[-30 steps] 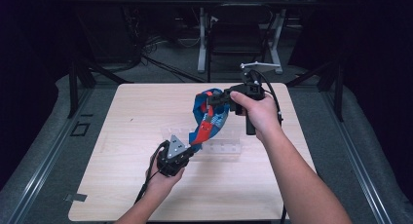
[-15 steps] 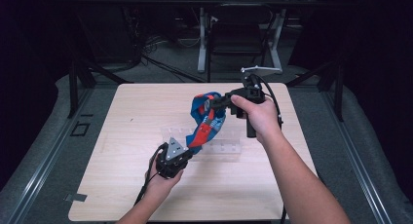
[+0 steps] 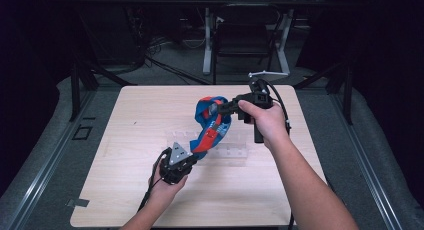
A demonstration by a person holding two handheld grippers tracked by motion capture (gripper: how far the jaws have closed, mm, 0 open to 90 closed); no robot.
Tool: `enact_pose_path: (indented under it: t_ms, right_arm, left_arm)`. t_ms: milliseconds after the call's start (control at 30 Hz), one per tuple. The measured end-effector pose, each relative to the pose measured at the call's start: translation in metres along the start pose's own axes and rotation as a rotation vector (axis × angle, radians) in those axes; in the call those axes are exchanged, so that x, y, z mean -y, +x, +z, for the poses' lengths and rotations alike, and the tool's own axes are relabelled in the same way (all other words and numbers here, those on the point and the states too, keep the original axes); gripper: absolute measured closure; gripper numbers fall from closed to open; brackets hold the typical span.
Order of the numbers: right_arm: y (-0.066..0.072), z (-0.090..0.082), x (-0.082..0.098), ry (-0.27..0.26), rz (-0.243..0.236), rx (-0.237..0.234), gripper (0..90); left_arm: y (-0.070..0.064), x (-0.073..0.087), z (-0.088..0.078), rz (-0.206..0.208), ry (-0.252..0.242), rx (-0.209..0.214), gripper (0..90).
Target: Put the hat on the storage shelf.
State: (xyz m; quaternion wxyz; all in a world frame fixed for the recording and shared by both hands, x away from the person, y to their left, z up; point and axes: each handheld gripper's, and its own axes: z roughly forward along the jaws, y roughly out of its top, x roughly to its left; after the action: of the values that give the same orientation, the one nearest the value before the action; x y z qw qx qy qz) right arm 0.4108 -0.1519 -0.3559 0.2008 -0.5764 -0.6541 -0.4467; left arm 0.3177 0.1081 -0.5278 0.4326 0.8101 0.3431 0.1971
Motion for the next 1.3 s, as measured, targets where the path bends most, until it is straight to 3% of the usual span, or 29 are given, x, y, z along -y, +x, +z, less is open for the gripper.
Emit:
enact_pose_path:
  t_ms: [567,1300]
  right_arm:
    - [-0.020,-0.005,0.003,-0.008,0.035,0.032,78.1]
    - [-0.031,-0.020,0.006,-0.042,0.040,0.037,73.0]
  left_arm:
    - [0.003,0.001,-0.005,-0.017,-0.012,0.004,83.3]
    - [0.016,0.006,-0.021,-0.074,-0.031,-0.009,54.8]
